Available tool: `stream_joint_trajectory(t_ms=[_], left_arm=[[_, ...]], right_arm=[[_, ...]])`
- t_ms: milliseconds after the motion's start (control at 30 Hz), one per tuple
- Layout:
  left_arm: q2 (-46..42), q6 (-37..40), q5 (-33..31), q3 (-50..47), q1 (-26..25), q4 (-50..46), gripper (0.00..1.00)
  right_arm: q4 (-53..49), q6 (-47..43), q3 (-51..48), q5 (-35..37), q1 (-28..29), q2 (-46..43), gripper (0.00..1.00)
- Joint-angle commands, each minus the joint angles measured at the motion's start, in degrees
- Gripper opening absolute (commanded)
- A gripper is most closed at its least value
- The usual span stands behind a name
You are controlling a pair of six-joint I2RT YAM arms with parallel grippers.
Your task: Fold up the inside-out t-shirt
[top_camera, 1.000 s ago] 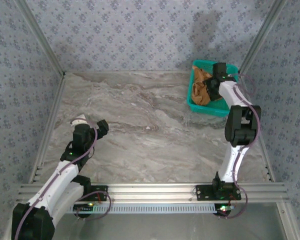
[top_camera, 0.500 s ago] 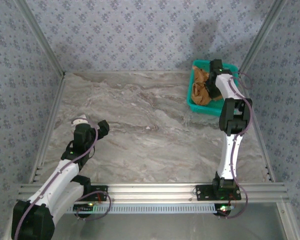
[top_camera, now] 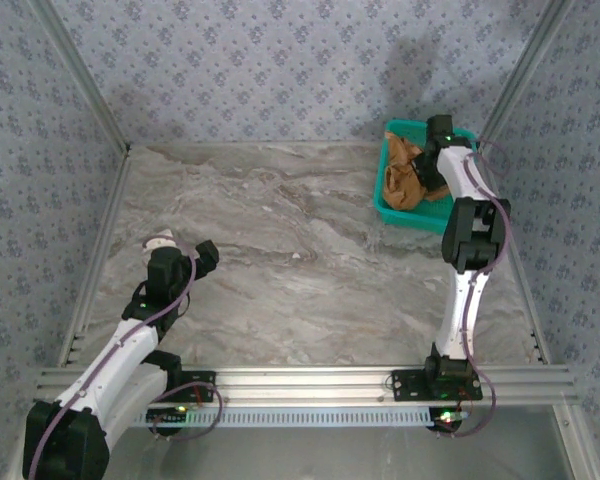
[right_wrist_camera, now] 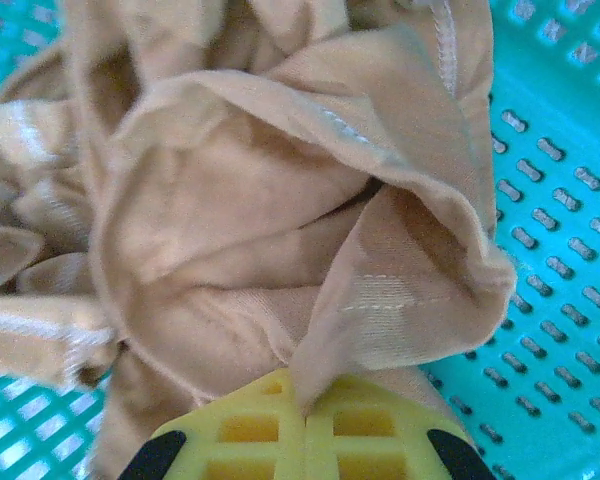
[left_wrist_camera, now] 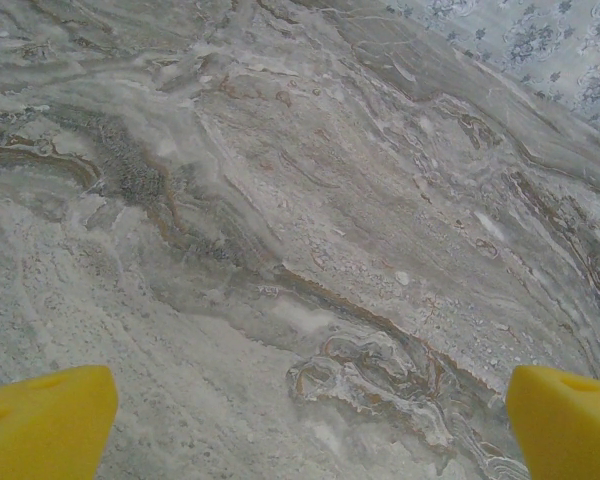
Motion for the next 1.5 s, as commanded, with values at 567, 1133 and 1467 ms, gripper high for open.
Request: stream_joint_trajectory(t_ms=[567, 1133, 1467], left_arm=[[-0.5, -4.3, -3.7, 0.2, 0.0, 0.4, 1.0], [0.9, -4.0, -1.1, 0.1, 0.0, 2.1, 1.0], [1.1, -4.6, -2.2, -0.7, 0.0, 3.3, 1.0]], right_arm=[[15.0, -15.2, -6.7, 2.9, 9.7, -34.1, 0.0], [10.4, -29.7, 20.5, -1.5, 30.7, -32.4, 0.0], [17.0, -34.4, 8.3, 10.1, 43.3, -31.2, 0.0]])
